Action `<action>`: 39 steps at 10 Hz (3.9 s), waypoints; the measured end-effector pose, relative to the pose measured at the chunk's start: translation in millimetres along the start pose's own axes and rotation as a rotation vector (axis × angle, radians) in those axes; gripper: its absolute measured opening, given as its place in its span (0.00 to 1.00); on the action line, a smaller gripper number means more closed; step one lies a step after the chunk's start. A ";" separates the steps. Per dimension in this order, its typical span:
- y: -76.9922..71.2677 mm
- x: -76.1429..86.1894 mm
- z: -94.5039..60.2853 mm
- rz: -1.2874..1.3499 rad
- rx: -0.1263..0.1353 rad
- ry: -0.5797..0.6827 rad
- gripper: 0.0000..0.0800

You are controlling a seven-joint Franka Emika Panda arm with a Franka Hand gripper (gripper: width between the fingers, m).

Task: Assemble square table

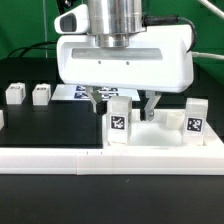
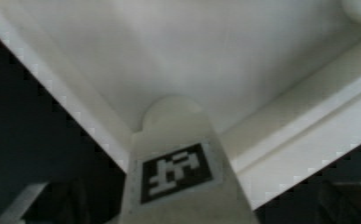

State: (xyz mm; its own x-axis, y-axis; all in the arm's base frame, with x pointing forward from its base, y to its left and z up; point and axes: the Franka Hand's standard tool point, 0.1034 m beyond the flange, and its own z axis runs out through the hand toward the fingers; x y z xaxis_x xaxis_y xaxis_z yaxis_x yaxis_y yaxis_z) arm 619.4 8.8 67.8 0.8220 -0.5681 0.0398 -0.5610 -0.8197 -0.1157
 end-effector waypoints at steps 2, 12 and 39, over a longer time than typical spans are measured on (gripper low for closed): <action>0.2 0.1 0.1 0.050 0.000 0.001 0.66; 0.6 2.6 -1.4 1.246 0.039 -0.054 0.37; 5.3 6.6 -4.5 1.196 -0.044 -0.112 0.36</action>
Offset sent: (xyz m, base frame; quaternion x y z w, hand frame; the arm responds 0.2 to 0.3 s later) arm 0.0000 0.0000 0.0000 0.0000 0.0000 0.1938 0.9810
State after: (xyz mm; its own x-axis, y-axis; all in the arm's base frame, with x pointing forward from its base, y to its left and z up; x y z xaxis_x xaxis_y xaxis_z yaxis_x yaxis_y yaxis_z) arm 621.4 0.5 71.9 -0.2190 -0.9631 -0.1567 -0.9755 0.2196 0.0138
